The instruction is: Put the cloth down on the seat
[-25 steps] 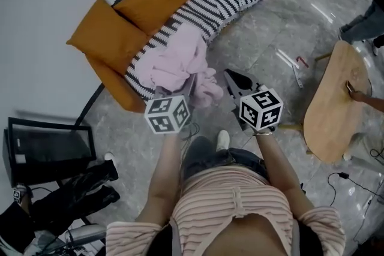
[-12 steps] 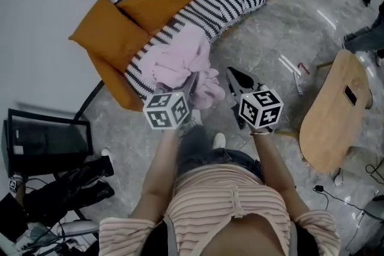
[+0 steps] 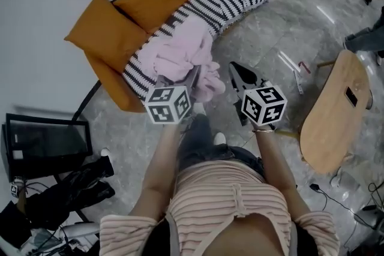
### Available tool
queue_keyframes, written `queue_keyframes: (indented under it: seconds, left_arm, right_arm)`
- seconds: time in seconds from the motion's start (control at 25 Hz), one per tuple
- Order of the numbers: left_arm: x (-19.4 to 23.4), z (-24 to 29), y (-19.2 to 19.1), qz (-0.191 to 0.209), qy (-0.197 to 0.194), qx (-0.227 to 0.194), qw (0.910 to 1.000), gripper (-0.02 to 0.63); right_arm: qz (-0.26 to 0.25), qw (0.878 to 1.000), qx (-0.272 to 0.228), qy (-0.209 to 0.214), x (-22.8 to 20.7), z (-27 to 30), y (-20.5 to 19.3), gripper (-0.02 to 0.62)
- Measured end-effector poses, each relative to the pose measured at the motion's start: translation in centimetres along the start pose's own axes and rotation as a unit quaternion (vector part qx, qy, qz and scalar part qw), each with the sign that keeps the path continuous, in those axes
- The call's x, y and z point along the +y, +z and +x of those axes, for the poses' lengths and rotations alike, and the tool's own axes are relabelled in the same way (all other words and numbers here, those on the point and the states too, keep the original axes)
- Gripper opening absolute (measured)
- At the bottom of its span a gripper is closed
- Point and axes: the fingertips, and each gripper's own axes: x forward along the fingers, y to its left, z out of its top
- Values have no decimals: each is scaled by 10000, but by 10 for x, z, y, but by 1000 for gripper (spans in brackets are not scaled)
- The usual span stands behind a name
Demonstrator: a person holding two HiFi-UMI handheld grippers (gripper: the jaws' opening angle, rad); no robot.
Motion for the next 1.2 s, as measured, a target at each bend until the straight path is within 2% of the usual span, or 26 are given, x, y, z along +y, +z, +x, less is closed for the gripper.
queue_keyframes:
  seconds: [0.28,0.8,1.2]
  left_arm:
    - [42,38,13,-82,2,71,9999,250]
    - [139,136,52,-267,-97,317,9991,250]
    - [208,184,83,-261,-244,421,9985,250]
  right_arm:
    - [55,9999,90,-5,-10,50,9,9]
    - [271,9983,477,-215,-50,181,28,9]
    - [351,9961,722,-357,-53,260,39,9]
